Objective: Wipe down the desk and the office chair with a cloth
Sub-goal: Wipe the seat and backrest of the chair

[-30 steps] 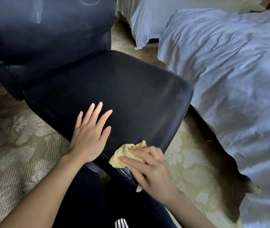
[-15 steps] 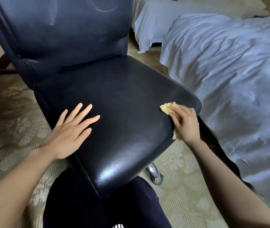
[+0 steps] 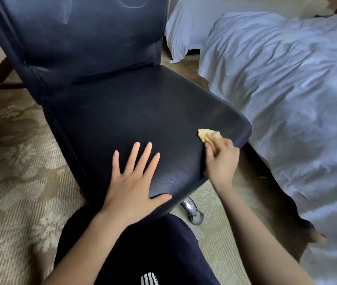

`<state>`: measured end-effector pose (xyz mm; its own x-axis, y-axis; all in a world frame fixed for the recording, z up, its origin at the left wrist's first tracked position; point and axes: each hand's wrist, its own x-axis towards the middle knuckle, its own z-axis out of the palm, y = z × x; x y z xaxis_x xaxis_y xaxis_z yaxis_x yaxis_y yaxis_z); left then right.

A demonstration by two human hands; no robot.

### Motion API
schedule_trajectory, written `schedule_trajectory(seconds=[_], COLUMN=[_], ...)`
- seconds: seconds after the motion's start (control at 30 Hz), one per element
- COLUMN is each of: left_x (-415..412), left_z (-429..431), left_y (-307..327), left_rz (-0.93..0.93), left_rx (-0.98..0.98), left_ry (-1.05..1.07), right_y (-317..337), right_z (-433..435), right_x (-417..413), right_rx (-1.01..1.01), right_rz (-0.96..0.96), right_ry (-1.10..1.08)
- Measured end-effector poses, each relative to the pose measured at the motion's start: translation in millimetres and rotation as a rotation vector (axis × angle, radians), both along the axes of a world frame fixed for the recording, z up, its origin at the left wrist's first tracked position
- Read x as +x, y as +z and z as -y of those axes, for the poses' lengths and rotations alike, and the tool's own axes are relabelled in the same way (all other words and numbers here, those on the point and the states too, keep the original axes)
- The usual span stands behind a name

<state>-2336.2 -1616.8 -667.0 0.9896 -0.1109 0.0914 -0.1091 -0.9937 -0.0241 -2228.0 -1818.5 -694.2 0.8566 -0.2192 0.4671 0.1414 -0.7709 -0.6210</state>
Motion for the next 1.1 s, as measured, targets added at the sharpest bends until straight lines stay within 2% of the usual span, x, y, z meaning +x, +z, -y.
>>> schedule_trajectory(seconds=[0.23,0.47,0.6,0.87,1.1], left_x=[-2.0,-3.4,-3.8,2.6,8.2], left_z=[-18.5,-57.0,-82.0,-121.8,-149.9], left_y=[-2.5,-0.2,0.9,10.5,11.3], left_rz=[0.009,-0.043,-0.073,-0.177,-0.215], left_rx=[0.009,-0.061,-0.051,-0.078,-0.012], left_ry=[-0.032,-0.069,-0.098,-0.170,-0.178], right_y=[-22.3,-37.1,-33.1,-8.6,32.7], right_z=[-37.6,-18.4,-1.0,43.7,65.2], right_x=[-97.0,-102.7,-82.7,-24.1,44.6], right_rx=[0.029,-0.259,-0.313,-0.143,-0.277], right_rz=[0.110,0.293,0.275,0.165,-0.102], right_ry=[0.282,0.576,0.556,0.260,0.411])
